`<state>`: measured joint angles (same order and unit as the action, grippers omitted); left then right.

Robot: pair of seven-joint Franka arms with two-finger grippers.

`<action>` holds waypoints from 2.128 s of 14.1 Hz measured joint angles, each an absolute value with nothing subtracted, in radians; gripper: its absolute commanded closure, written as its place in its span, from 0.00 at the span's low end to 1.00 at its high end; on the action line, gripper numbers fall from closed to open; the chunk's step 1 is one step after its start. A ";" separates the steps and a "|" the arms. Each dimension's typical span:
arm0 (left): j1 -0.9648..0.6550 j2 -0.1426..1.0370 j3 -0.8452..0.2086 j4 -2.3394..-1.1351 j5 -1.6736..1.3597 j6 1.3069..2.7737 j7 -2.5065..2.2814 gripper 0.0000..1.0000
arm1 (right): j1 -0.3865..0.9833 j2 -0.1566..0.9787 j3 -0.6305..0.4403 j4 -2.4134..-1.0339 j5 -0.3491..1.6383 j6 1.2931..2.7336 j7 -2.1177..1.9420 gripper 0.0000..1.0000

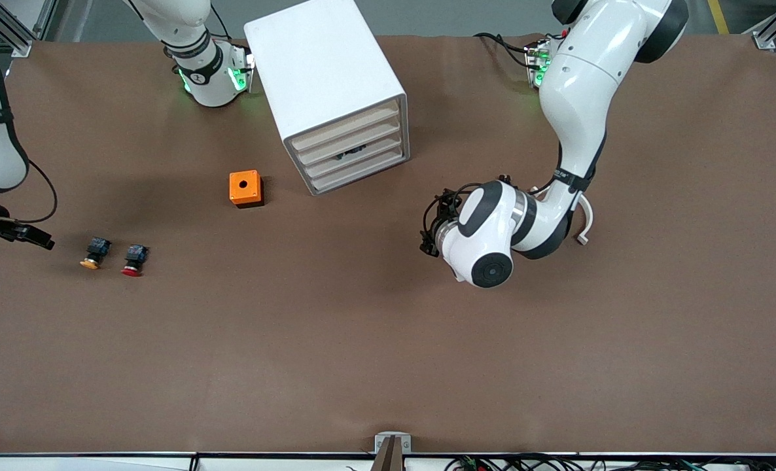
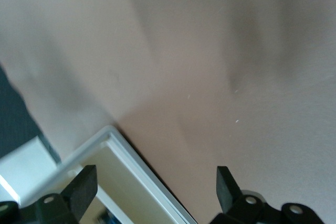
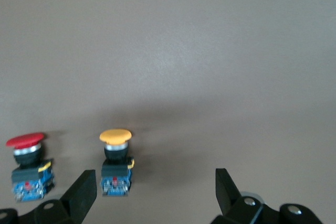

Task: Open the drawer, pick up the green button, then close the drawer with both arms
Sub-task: 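Reach the left gripper to the front of the white cabinet drawer, then pull the drawer open with the left gripper while the right gripper hovers nearby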

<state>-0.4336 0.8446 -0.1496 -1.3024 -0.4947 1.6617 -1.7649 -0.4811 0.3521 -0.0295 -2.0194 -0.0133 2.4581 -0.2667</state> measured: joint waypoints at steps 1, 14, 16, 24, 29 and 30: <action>-0.434 0.859 -0.150 -1.298 -0.538 1.661 -1.807 0.00 | -0.481 0.366 -0.028 -2.032 0.002 2.489 -0.267 0.00; -0.500 0.958 -0.151 -1.296 -0.818 1.532 -2.094 0.00 | -0.391 0.408 -0.021 -2.095 0.117 2.539 -0.203 0.00; -0.505 0.979 -0.151 -1.297 -0.830 1.509 -2.094 0.00 | -0.376 0.408 -0.021 -2.100 0.118 2.539 -0.179 0.00; -0.542 1.035 -0.155 -1.305 -0.869 1.431 -2.094 0.29 | -0.299 0.408 -0.020 -2.133 0.118 2.568 -0.040 0.00; -0.579 1.039 -0.158 -1.311 -0.875 1.402 -2.094 0.31 | -0.262 0.408 -0.020 -2.146 0.118 2.588 0.021 0.00; -0.589 1.039 -0.159 -1.312 -0.875 1.392 -2.094 0.37 | -0.258 0.408 -0.020 -2.150 0.118 2.594 0.030 0.00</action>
<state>-0.5895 1.0395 -0.1589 -1.3120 -0.8754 1.3922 -2.0944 -0.2576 0.4079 -0.0195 -2.1502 0.1182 2.5942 0.0300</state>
